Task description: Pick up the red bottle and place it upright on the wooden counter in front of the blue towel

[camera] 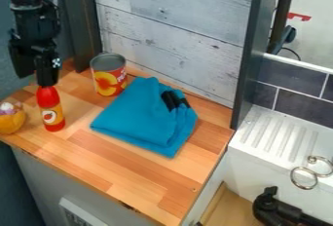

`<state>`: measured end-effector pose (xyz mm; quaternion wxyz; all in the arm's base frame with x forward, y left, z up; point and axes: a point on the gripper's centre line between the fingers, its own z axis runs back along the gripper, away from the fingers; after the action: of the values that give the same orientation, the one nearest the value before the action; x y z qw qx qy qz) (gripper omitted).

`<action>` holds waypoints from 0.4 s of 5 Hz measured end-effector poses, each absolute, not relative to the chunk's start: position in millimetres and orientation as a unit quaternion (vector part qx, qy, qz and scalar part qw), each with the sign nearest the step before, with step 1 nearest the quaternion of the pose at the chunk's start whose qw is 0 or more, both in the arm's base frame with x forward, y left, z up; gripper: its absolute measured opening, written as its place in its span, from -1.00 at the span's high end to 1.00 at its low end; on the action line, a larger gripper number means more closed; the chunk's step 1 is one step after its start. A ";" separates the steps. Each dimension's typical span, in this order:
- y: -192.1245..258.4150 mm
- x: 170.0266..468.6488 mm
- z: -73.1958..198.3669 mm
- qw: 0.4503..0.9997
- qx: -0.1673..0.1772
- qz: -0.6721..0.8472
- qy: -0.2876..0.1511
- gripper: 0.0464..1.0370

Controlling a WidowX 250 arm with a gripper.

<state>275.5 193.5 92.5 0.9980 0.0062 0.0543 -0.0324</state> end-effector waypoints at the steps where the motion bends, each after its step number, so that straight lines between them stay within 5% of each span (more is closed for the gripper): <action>1: 192.8 275.6 90.3 0.998 0.002 -0.031 0.057 -0.82; 2: 191.8 275.4 90.3 0.998 0.000 -0.032 0.058 -0.25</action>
<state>275.4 191.8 90.3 0.9978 -0.0001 0.0584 -0.0322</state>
